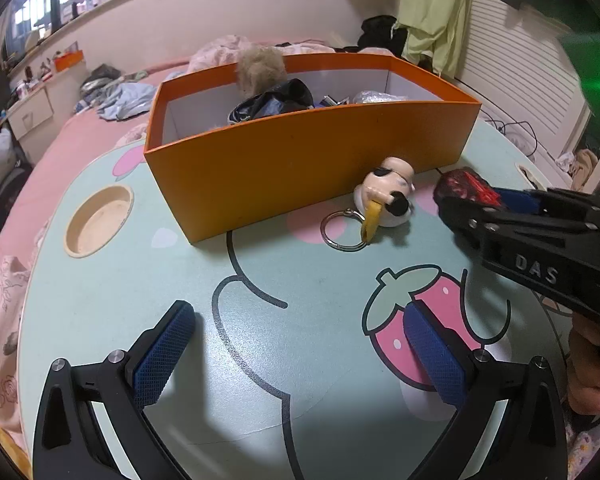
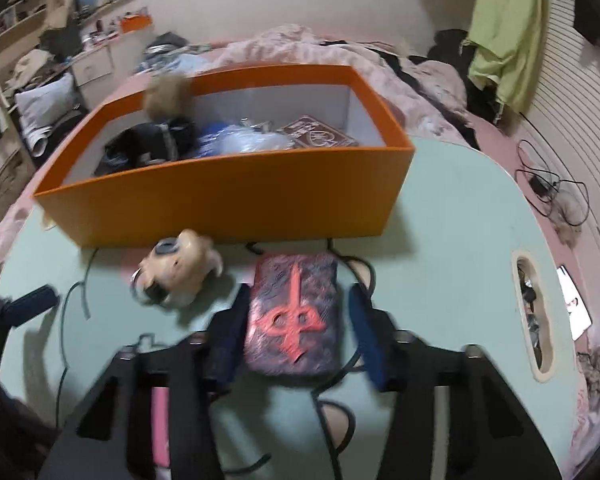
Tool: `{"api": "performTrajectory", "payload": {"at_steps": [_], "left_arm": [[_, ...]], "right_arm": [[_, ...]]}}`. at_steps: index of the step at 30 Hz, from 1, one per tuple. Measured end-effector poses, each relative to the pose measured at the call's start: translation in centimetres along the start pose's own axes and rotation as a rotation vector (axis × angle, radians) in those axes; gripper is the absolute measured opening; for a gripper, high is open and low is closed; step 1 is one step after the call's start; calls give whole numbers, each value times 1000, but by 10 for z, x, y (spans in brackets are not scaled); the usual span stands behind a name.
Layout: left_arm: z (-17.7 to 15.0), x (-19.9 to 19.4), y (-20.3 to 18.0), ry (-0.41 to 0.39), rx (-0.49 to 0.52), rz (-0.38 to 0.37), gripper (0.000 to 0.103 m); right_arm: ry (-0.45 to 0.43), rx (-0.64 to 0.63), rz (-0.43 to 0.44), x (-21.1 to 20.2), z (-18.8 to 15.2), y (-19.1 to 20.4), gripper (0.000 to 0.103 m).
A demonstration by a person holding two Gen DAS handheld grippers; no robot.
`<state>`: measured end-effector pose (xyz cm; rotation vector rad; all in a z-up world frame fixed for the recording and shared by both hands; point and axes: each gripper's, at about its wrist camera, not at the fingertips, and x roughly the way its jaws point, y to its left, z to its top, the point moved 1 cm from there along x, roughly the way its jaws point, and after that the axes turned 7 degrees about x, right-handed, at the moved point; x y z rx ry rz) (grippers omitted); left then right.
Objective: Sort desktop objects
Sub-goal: 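Grasp the black red-emblem block with the right gripper, then grasp the cartoon figure keychain with the left gripper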
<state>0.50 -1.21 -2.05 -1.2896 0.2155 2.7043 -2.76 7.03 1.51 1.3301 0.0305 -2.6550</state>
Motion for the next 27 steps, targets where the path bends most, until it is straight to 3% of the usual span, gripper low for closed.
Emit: {"api": "performTrajectory", "payload": {"at_steps": [7, 20, 23, 27], "left_arm": [[0, 0, 0, 0, 0, 1, 103], [4, -8, -2, -17, -7, -23, 103], [10, -19, -5, -60, 16, 65, 103], [30, -27, -14, -117, 49, 25, 101]], "right_arm": [[-20, -8, 6, -8, -16, -13, 41], [-34, -10, 10, -7, -13, -12, 41], [-35, 0, 30, -7, -12, -15, 41], [-37, 27, 48, -9, -11, -20, 41]]}}
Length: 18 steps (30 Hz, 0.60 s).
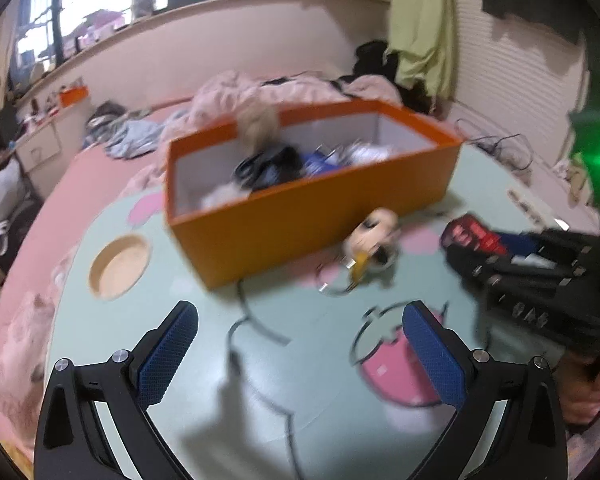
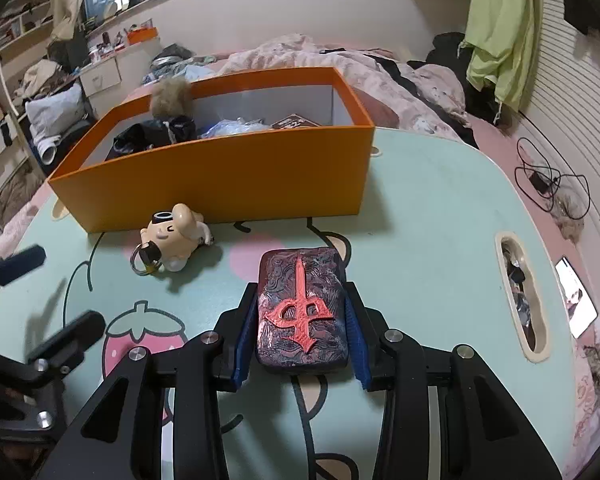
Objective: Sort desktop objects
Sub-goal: 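Grasp the cartoon figure keychain with the left gripper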
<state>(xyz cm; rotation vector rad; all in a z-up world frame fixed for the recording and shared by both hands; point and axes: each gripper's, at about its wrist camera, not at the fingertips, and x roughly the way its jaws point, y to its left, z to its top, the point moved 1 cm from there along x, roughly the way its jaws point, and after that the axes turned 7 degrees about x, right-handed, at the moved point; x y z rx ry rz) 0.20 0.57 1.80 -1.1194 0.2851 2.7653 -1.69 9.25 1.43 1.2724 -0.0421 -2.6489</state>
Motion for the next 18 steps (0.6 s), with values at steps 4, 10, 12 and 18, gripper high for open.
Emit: {"api": "performTrajectory", "payload": {"at_steps": [4, 10, 12, 18], "left_arm": [[22, 16, -6, 10, -6, -70, 80], [38, 46, -22, 65, 21, -134, 48], [38, 57, -23, 96, 11, -141, 37], [19, 45, -16, 76, 0, -163, 35]], "right_arm": [[-4, 45, 5, -2, 1, -8, 41], [-12, 86, -13, -4, 0, -15, 41], [-12, 85, -14, -5, 0, -15, 41], [-13, 88, -10, -5, 0, -15, 41]]}}
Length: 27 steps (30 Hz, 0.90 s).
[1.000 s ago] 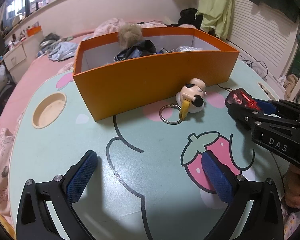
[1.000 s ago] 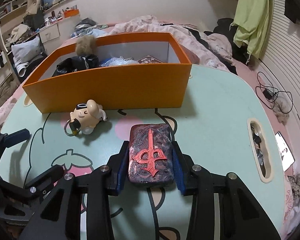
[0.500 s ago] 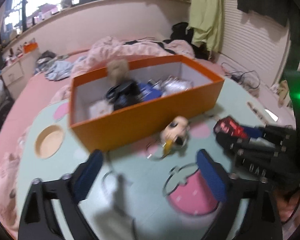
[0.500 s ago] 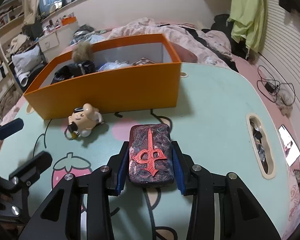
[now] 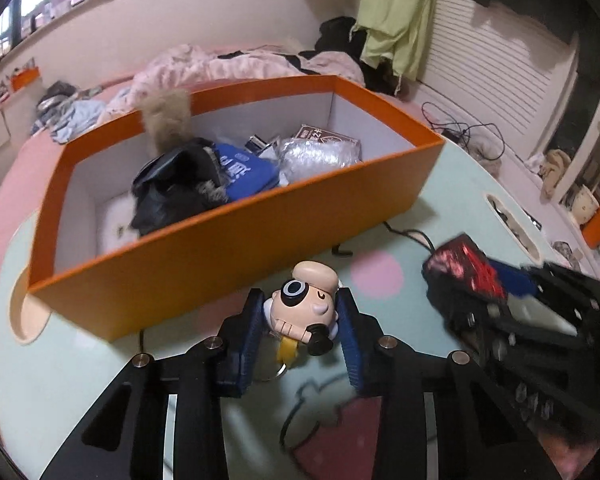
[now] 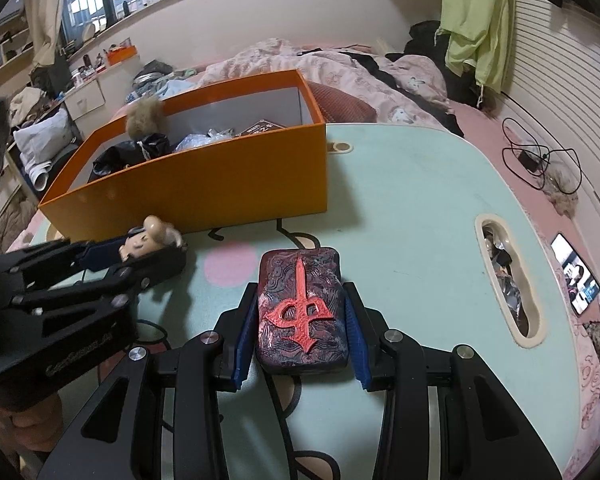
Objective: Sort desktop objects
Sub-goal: 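Grasp the cartoon figure keychain with the left gripper, then drop red-emblem block into orange box with right gripper while left drops keychain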
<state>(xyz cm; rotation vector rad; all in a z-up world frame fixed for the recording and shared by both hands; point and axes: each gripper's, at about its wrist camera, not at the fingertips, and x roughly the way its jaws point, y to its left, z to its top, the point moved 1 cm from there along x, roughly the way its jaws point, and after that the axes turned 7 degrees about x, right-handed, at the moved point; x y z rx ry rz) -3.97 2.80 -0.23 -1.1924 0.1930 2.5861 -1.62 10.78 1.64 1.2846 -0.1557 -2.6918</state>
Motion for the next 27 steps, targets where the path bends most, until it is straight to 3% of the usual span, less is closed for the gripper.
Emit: {"api": "performTrajectory", "payload": {"at_steps": [8, 13, 18, 23, 27], "left_arm": [[-24, -36, 23, -68, -72, 1, 35], [-4, -61, 41, -148, -100, 6, 35], [32, -78, 60, -218, -91, 53, 35], [69, -57, 79, -169, -88, 97, 35], [81, -32, 92, -104, -131, 60, 35]], "right_arm": [[-19, 18, 22, -4, 1, -2, 41], [-108, -9, 132, -25, 5, 7, 41], [-164, -13, 201, -46, 44, 23, 41], [-127, -49, 187, -23, 100, 44, 41], [-50, -14, 206, 17, 127, 51, 41]]}}
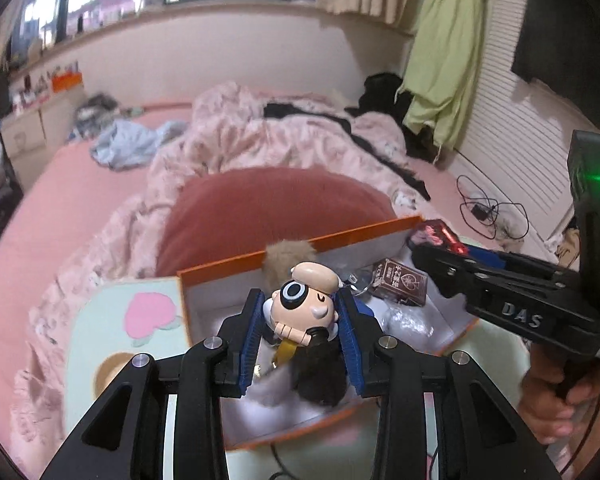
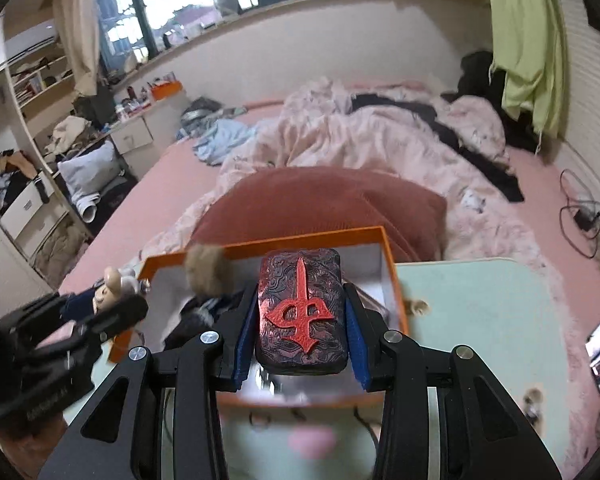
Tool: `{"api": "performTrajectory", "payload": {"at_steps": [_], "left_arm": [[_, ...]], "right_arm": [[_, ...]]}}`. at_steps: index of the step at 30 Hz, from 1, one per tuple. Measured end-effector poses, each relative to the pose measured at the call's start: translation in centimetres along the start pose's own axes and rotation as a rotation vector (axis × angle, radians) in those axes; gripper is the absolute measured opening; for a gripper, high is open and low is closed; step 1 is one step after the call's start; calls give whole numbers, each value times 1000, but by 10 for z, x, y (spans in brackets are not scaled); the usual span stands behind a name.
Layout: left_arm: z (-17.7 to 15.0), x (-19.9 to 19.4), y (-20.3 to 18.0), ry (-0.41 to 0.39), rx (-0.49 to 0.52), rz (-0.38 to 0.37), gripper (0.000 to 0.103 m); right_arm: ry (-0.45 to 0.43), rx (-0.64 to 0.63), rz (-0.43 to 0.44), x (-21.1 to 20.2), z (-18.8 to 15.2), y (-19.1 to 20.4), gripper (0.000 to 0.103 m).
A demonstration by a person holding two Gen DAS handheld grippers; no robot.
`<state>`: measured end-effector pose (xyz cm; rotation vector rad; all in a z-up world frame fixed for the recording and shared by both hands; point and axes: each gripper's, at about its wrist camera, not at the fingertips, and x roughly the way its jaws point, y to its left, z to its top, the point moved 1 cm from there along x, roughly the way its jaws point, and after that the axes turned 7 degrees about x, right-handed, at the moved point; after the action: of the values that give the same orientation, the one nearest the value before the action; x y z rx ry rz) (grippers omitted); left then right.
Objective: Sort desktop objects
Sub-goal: 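Drop red-emblem block into orange box with right gripper while left drops keychain, then withdraw both open grippers from the orange box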
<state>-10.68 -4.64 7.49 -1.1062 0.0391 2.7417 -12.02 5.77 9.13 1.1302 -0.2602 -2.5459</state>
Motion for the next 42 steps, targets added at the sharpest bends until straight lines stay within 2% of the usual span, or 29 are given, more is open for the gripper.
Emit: {"api": "performTrajectory", "payload": {"at_steps": [2, 3, 5, 6, 7, 9, 13, 15, 17, 18, 20, 22, 25, 33, 36, 39, 42], "left_arm": [[2, 9, 5, 21, -14, -7, 37], [0, 9, 6, 19, -19, 5, 39], [-2, 4, 11, 3, -30, 25, 61], [-4, 0, 13, -8, -29, 23, 64], [-8, -6, 13, -23, -22, 19, 68], [-15, -12, 13, -19, 0, 24, 74], [-35, -8, 9, 32, 29, -2, 75], [-41, -5, 3, 30, 58, -18, 75], [-46, -4, -5, 29, 93, 12, 75], [-47, -4, -6, 20, 94, 26, 76], [-46, -4, -8, 15, 89, 9, 76], [-49, -5, -9, 8, 86, 2, 76], [-57, -11, -16, -8, 115, 26, 76], [-79, -34, -24, -36, 119, 9, 77], [-80, -44, -21, -58, 89, -34, 77], [-79, -66, -19, -114, 66, -70, 77], [-83, -84, -25, -110, 81, -91, 81]], "right_arm": [[12, 32, -8, 12, 3, -2, 41], [22, 66, 19, 17, 4, -2, 42], [41, 114, 85, 21, 9, -4, 52], [33, 118, 82, 19, 10, -4, 65], [13, 114, 67, 16, 12, -3, 73], [-30, 75, 23, 7, 13, 0, 73], [-12, -18, -30, 5, 5, 1, 73], [29, -14, -26, 11, -2, -4, 73], [79, 17, -21, 18, -10, -12, 73], [69, 9, -12, 14, -14, -12, 73], [132, 24, 14, 16, -20, -15, 73], [148, -16, -31, 12, -29, -10, 72], [139, -33, -49, 0, -47, -2, 73], [85, -69, -89, -23, -79, 3, 73], [67, -78, -94, -25, -82, 6, 73], [-11, -74, -83, -39, -82, 6, 73], [-80, -83, -120, -59, -81, 8, 73]]}}
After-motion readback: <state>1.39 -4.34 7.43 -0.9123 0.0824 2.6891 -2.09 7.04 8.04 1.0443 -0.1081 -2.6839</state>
